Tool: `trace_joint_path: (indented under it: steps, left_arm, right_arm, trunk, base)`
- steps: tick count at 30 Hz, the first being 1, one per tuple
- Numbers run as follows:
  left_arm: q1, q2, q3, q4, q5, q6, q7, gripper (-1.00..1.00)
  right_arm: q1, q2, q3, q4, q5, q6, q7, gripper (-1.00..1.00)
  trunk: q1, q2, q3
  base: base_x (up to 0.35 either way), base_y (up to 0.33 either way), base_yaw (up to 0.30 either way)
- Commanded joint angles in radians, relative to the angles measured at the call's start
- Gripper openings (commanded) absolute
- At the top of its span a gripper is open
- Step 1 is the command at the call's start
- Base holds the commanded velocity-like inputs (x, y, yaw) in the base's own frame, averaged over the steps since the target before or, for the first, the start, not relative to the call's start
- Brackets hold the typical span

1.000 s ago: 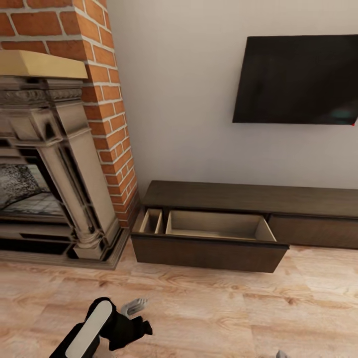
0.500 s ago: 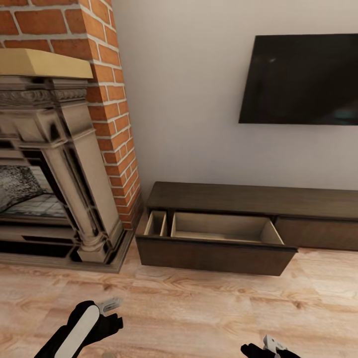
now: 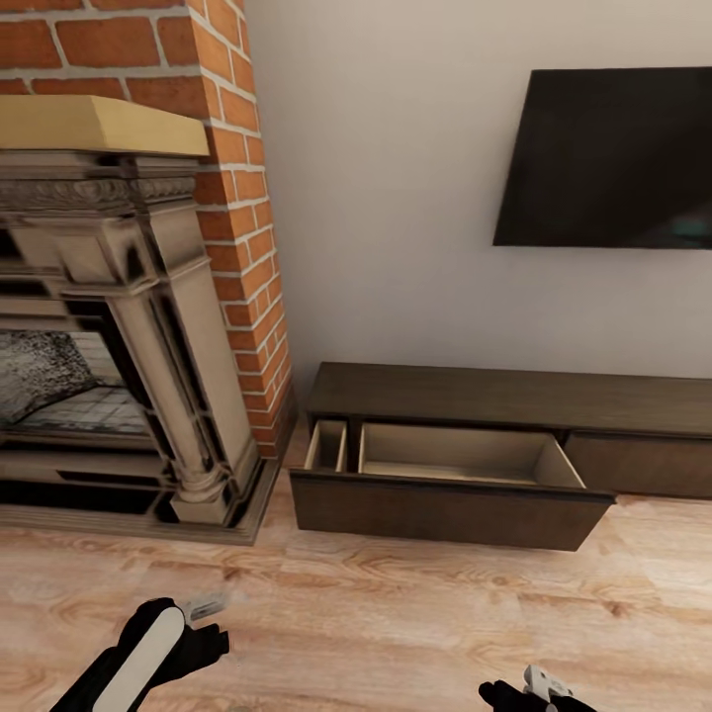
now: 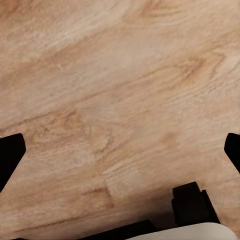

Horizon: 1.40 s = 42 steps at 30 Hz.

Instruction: Place each of the two pumpkins and all three candles from the living room inside a cabinet in the living room (use any cabinet), then make sure every cabinet is closed, and position the cauldron so it is next to a table in the living room.

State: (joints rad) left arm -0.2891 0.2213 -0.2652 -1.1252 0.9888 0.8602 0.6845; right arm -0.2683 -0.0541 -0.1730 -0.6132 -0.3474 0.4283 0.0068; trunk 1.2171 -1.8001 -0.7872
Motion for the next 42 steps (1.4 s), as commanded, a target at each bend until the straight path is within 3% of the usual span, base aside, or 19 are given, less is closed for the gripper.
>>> trace_joint_path:
  steps: [1, 14, 30, 42]
  left_arm:
    - [-0.001, 0.001, -0.003, -0.001, 0.010, -0.001, 0.010, 1.00]
    - [-0.001, 0.001, -0.003, 0.008, 0.010, -0.009, 0.012, 1.00]
    - [-0.001, -0.005, 0.000, -0.003, 0.011, -0.009, 0.012, 1.00]
    - [-0.002, -0.007, 0.001, -0.010, 0.013, -0.006, 0.013, 1.00]
  right_arm:
    - [0.000, 0.000, -0.003, -0.002, -0.004, 0.005, 0.001, 1.00]
    - [0.000, 0.000, -0.003, -0.002, -0.004, 0.002, 0.005, 1.00]
    - [0.000, 0.000, -0.003, -0.002, -0.004, 0.001, 0.007, 1.00]
    - [0.000, 0.000, -0.005, -0.002, -0.004, 0.001, 0.008, 1.00]
  trunk:
    - [0.000, 0.000, -0.001]
    - [0.000, 0.000, -0.001]
    - [0.000, 0.000, -0.001]
    - [0.046, -0.084, -0.038]
  base:
    - [-0.001, 0.274, 0.000]
    - [0.085, 0.133, 0.000]
    - [0.077, 0.004, 0.000]
    - [0.000, 0.000, 0.000]
